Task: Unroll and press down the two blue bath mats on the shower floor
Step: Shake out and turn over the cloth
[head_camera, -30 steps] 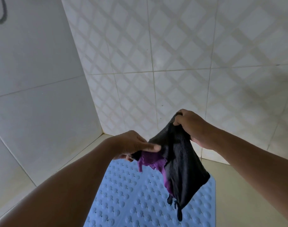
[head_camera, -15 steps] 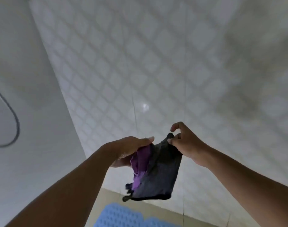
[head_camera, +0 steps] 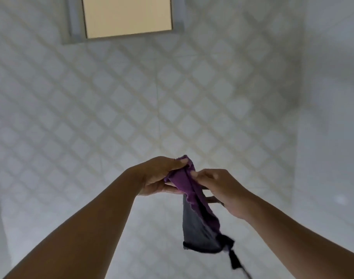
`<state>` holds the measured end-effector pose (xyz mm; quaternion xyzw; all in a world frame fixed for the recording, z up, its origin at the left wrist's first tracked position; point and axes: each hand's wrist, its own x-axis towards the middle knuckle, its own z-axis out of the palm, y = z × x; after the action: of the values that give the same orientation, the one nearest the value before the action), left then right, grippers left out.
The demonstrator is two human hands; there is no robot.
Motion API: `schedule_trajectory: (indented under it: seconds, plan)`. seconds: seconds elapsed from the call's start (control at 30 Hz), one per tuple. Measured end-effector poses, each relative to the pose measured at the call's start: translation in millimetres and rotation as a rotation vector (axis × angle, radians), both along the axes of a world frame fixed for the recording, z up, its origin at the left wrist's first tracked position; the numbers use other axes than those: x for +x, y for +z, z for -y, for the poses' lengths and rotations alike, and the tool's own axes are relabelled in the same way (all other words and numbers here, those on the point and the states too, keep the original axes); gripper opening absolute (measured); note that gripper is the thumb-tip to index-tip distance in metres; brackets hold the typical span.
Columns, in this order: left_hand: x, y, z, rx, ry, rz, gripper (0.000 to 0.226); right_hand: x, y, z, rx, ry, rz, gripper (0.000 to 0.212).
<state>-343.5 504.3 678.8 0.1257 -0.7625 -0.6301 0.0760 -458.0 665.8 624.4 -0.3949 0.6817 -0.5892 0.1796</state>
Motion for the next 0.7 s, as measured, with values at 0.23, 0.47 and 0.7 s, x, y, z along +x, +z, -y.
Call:
schedule_trajectory:
  seconds: [0.23,0.47,0.7]
  plan:
    - [-47.6,19.9,-33.7,0.023,-0.267,-0.074,0.052,0.3,20.6,-60.5,-0.017,-0.388,0.048,0.028]
    - [-83.2,33.4,-81.0,-0.007,-0.503,-0.087,0.037,26.7,41.4,-159.7,-0.182,-0.923,0.163,0.027]
    - [-108.6,40.5,-207.8,-0.115,-0.762,-0.165,0.018,114.8,70.4,-319.0,0.036,-1.244,-0.087,0.013]
